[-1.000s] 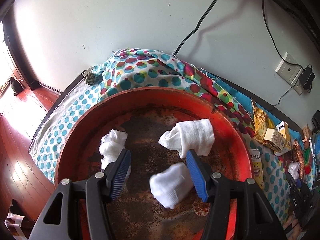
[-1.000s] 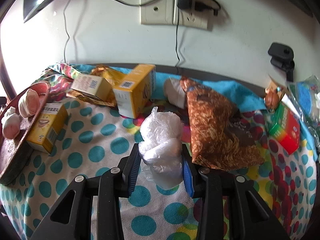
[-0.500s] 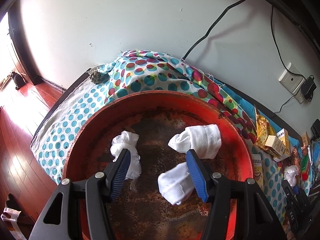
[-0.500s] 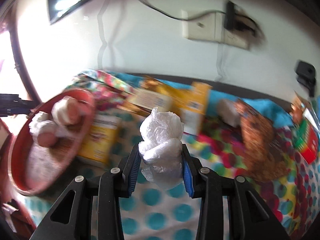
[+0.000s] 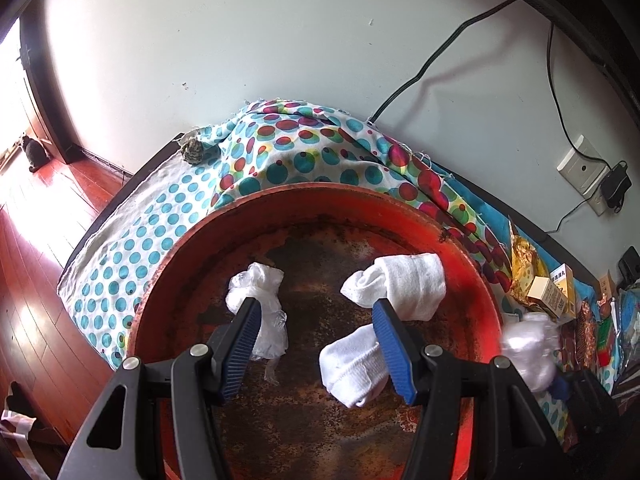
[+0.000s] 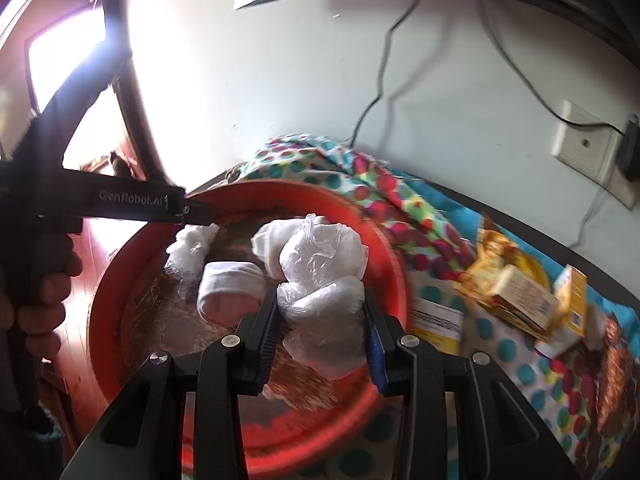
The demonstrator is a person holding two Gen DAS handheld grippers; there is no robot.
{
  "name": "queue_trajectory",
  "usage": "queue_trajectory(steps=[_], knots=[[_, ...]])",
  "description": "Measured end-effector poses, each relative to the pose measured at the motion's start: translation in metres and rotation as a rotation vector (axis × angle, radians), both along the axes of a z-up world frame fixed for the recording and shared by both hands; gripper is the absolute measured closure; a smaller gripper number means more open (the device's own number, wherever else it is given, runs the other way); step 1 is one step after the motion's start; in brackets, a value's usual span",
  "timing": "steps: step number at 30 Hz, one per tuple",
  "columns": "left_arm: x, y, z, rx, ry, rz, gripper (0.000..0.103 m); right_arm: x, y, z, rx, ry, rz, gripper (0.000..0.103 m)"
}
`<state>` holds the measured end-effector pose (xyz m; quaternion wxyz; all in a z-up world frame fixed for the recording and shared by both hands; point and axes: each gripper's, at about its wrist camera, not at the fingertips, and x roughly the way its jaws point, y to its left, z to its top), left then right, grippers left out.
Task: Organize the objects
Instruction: 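Carry the plastic bundle into the red tray and open the right gripper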
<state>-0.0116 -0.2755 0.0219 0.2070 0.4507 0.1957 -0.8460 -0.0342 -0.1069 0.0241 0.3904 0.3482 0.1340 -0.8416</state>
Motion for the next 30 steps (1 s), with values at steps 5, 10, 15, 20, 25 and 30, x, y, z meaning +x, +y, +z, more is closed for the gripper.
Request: queue_trajectory(steps=[5, 10, 15, 20, 25, 30], knots=[[0.003, -0.008, -0.001, 0.016, 0.006, 0.018, 0.043, 0.000, -0.029, -0.019, 0.045, -0.056, 0.020, 0.067], [0.004, -0.013, -0.005, 0.030, 0.003, 0.028, 0.043, 0.001, -0.043, -0.039, 0.088, -0.094, 0.026, 0.067], [0.003, -0.014, -0.007, 0.032, -0.001, 0.028, 0.043, 0.003, -0.047, -0.047, 0.110, -0.093, 0.033, 0.067], [0.003, -0.014, -0.008, 0.034, -0.003, 0.030, 0.043, 0.004, -0.048, -0.048, 0.108, -0.103, 0.028, 0.065], [0.002, -0.012, -0.009, 0.032, -0.010, 0.028, 0.043, 0.004, -0.045, -0.049, 0.097, -0.113, 0.031, 0.064], [0.001, -0.010, -0.010, 0.026, -0.012, 0.024, 0.043, 0.002, -0.038, -0.045, 0.075, -0.106, 0.026, 0.060]])
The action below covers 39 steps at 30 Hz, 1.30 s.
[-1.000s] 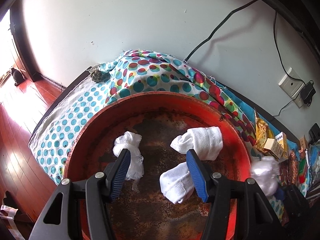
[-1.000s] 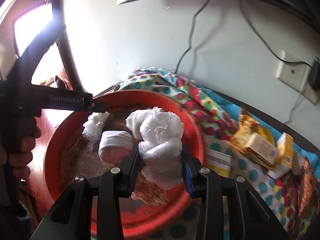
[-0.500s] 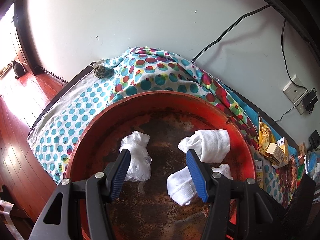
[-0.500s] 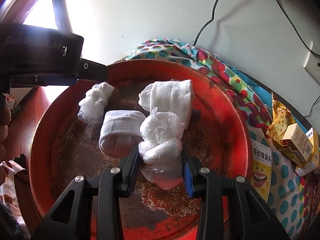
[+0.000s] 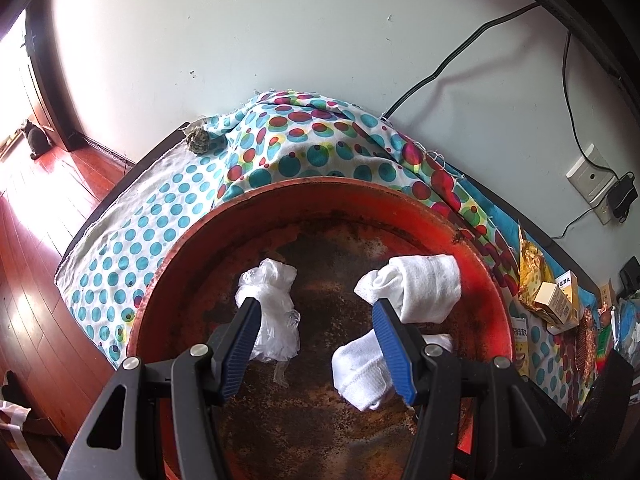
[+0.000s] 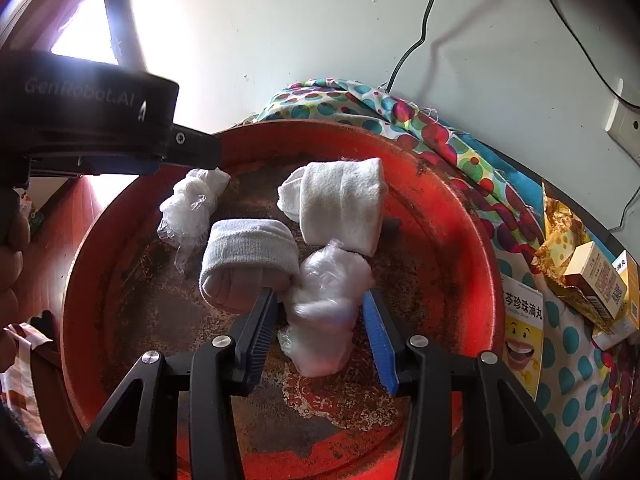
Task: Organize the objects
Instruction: 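Carry the plastic bundle into the red tray and open the right gripper, then move both open grippers from the tray back toward the items on the sheet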
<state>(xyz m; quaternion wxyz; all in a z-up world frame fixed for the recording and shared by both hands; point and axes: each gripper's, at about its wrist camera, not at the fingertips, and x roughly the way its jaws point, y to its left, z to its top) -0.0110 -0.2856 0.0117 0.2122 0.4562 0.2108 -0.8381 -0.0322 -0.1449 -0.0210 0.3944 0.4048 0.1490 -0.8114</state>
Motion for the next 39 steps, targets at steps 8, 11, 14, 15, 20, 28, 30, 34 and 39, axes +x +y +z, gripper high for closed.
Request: queue_trajectory(steps=[8, 11, 14, 15, 20, 28, 30, 34, 39], knots=[[-0.005, 0.010, 0.001, -0.019, -0.007, -0.029, 0.043, -0.001, 0.021, 0.013, -0.053, 0.022, -0.025, 0.058], [-0.008, 0.018, 0.003, -0.022, -0.005, -0.048, 0.043, 0.000, 0.034, 0.020, -0.074, 0.037, -0.050, 0.056], [-0.012, 0.028, 0.005, -0.034, -0.005, -0.070, 0.043, -0.001, 0.054, 0.027, -0.090, 0.058, -0.087, 0.053], [-0.013, 0.031, 0.006, -0.038, -0.005, -0.077, 0.043, -0.003, 0.064, 0.030, -0.100, 0.060, -0.101, 0.052], [-0.020, 0.052, 0.009, -0.051, -0.005, -0.127, 0.043, -0.014, 0.108, 0.037, -0.119, 0.073, -0.188, 0.051], [-0.031, 0.091, 0.014, -0.039, 0.014, -0.243, 0.043, -0.035, 0.202, 0.048, -0.079, 0.184, -0.412, 0.037], [-0.034, 0.100, 0.014, -0.050, 0.011, -0.261, 0.043, -0.043, 0.221, 0.047, -0.062, 0.200, -0.474, 0.035], [-0.038, 0.118, 0.014, -0.056, 0.007, -0.302, 0.043, -0.057, 0.260, 0.041, -0.022, 0.220, -0.577, 0.030], [-0.043, 0.148, 0.014, -0.090, 0.001, -0.366, 0.043, -0.064, 0.294, 0.026, -0.001, 0.214, -0.660, 0.029]])
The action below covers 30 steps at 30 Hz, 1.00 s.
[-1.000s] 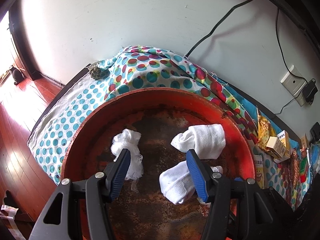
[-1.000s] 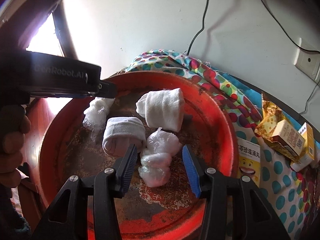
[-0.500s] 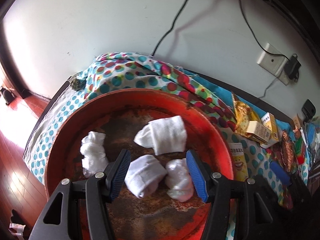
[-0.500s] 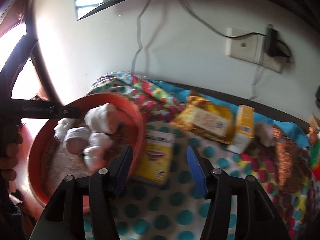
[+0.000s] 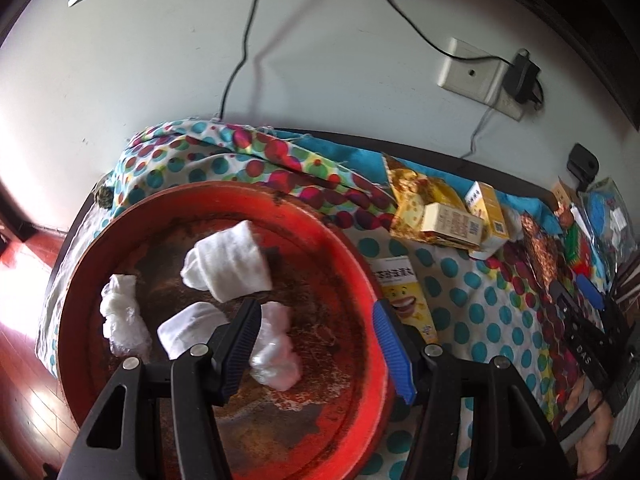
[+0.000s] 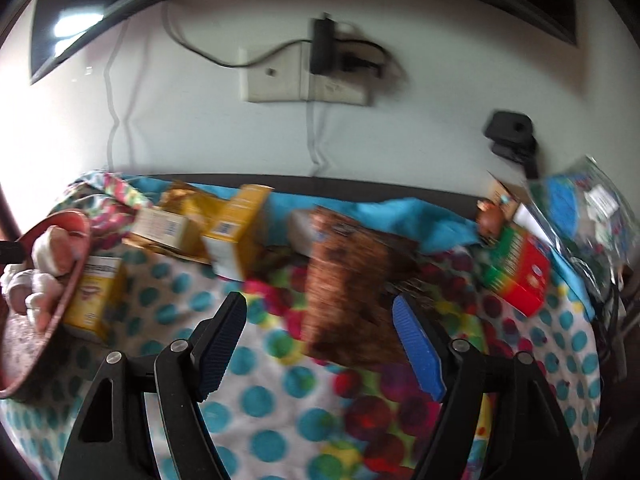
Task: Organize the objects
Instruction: 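Move both open grippers from the tray back toward the items on the sheet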
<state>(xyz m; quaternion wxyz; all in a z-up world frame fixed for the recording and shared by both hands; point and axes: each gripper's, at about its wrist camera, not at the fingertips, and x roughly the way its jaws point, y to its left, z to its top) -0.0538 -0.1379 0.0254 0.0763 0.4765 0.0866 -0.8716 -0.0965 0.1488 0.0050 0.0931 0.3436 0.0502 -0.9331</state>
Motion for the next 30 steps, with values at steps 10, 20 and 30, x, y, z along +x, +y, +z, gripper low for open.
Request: queue_trajectory(steps=[10, 20, 30], knots=[[-0.014, 0.056, -0.006, -0.054, -0.022, -0.175, 0.040, -0.003, 0.029, -0.025, -0.098, -0.035, -0.054, 0.027], [-0.064, 0.079, -0.017, -0.085, -0.181, -0.321, 0.031, -0.012, 0.040, -0.033, -0.180, -0.084, -0.069, 0.025], [-0.099, 0.093, -0.040, -0.122, -0.376, -0.499, 0.030, -0.014, 0.039, -0.034, -0.195, -0.100, -0.074, 0.023]])
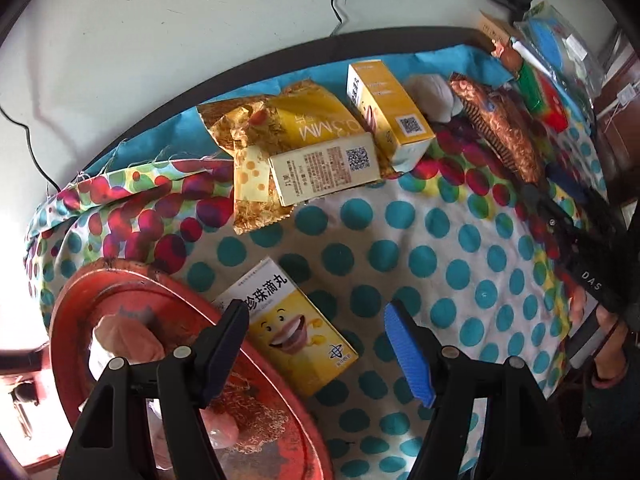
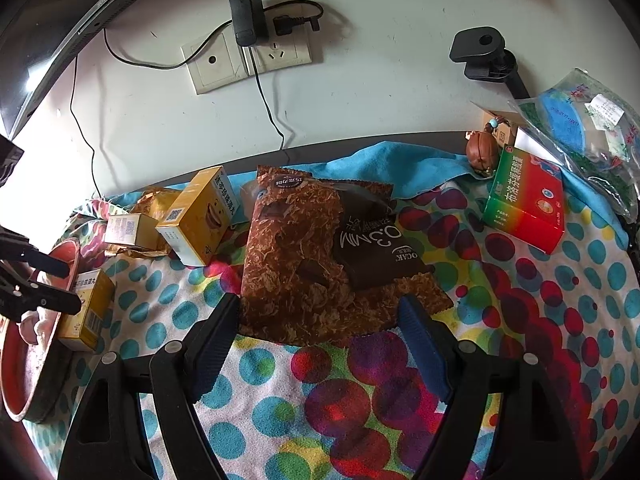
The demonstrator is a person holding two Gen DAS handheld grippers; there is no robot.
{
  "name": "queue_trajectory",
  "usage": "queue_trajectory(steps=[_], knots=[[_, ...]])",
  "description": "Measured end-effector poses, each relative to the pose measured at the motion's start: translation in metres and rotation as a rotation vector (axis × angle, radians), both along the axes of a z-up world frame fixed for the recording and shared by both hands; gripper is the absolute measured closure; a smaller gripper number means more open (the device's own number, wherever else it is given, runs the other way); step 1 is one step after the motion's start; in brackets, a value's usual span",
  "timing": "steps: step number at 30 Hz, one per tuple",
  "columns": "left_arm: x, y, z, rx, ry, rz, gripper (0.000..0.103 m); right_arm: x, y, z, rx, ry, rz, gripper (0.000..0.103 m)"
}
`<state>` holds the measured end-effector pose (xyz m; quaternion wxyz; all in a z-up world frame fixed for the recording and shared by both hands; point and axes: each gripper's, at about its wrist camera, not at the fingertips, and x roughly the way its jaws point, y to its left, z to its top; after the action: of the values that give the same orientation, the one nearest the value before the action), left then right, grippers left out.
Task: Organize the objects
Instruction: 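Move both open grippers from the tray back toward the items on the sheet, then grasp the yellow medicine box with the cartoon face using the left gripper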
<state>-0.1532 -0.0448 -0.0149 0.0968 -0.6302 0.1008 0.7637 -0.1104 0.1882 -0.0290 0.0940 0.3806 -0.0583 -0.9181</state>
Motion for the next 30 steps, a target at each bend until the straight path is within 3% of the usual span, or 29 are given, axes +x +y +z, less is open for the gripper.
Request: queue_trajectory(steps=[5, 9, 14, 17, 20, 25, 30], knots=[[-0.018, -0.010, -0.004, -0.023, -0.014, 0.067, 0.030, -0.002, -0.001, -0.001, -0.003, -0.011, 0.003, 0.023], [-0.027, -0.015, -0.015, -0.096, -0.034, 0.092, 0.030, -0.002, -0.001, -0.001, -0.006, -0.015, -0.002, 0.023], [-0.028, -0.022, -0.023, -0.110, -0.060, 0.120, 0.030, -0.003, -0.001, -0.002, -0.013, -0.014, -0.008, 0.023], [-0.022, -0.021, -0.026, -0.015, -0.100, 0.124, 0.030, -0.002, 0.001, -0.002, -0.021, -0.014, -0.016, 0.023], [-0.013, -0.016, -0.026, -0.006, -0.085, 0.116, 0.029, -0.002, 0.002, -0.002, -0.026, -0.013, -0.021, 0.023], [0.003, -0.004, -0.021, 0.097, -0.082, 0.090, 0.027, -0.001, 0.001, -0.002, -0.022, -0.013, -0.027, 0.023], [0.008, -0.008, -0.022, -0.016, -0.041, 0.092, 0.027, 0.000, 0.002, -0.002, -0.026, -0.012, -0.030, 0.023]])
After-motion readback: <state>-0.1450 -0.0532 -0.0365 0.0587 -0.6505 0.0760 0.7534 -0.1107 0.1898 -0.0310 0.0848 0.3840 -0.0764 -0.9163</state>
